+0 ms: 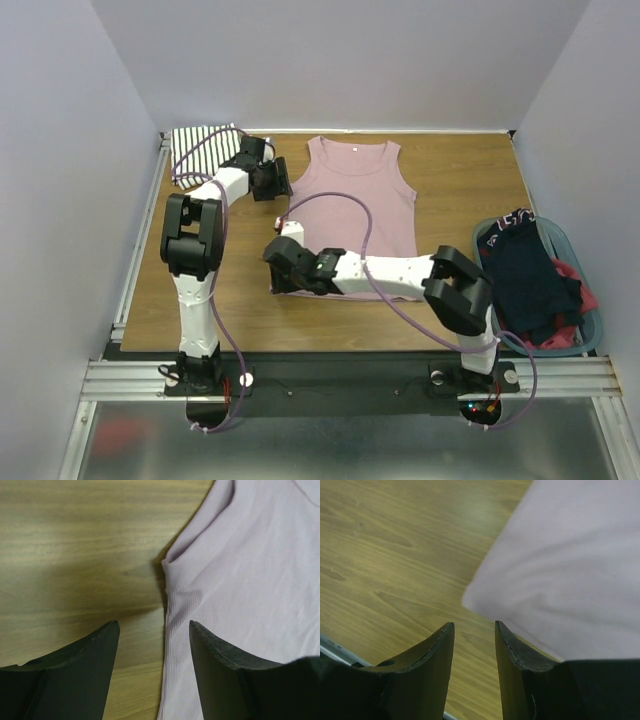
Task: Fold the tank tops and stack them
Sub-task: Flatten the tank top out
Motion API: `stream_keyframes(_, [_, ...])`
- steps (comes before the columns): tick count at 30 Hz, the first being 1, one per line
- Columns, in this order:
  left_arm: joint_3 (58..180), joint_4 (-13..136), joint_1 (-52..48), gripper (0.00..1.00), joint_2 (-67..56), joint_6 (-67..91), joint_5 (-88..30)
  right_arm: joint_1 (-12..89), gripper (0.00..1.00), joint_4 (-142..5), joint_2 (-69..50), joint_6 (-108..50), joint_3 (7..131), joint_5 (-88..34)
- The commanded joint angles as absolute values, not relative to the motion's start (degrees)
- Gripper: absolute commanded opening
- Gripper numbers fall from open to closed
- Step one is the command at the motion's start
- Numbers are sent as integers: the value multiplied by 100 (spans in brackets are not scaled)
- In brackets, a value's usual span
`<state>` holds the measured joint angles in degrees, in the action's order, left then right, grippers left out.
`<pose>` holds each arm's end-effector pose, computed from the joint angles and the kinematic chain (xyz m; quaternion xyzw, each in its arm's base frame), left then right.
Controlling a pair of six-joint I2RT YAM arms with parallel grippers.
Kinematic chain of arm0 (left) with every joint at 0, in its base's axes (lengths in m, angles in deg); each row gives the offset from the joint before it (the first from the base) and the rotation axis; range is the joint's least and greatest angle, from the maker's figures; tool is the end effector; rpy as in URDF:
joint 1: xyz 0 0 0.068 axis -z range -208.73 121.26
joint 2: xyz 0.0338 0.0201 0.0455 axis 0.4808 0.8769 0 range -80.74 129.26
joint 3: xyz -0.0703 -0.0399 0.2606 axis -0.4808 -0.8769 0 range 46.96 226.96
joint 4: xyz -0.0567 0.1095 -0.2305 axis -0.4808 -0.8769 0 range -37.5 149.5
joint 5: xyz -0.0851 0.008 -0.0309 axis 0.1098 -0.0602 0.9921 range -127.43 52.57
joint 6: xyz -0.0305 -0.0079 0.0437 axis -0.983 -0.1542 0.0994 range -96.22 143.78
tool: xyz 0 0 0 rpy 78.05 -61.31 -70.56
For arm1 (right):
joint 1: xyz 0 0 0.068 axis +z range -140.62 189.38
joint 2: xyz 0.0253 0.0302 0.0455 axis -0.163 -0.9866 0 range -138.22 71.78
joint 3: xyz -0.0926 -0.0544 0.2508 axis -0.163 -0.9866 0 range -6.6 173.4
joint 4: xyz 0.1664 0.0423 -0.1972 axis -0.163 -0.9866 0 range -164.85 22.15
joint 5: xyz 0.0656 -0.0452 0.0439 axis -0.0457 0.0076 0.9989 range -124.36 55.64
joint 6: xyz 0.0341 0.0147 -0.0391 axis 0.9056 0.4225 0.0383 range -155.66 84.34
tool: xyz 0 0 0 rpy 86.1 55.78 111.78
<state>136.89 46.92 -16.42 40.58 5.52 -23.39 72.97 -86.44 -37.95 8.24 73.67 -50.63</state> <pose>0.4629 -0.1099 0.1873 0.0004 0.9147 -0.2109 0.3447 0.1976 0.3757 0.2132 -0.1082 0.9194 0.2075 0.3161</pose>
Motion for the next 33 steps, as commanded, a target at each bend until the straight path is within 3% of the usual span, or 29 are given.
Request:
stream_keyframes(1, [14056,4719,-1617,69,4195,866,-2283,7643,44,-8411,-4238,627,7962,-5791])
stream_keyframes(5, [14074,4649,-1617,61,4310,849,-2521,7881,40,-8419,-4590,486,8235,-6125])
stream_keyframes(24, [14100,4552,-1617,57,4380,848,-2609,8303,38,-8586,-4985,-94,8964,-7153])
stream_keyframes(33, [14100,4561,-1625,47,4345,840,-2583,8303,37,-8744,-5539,-173,9201,-7672])
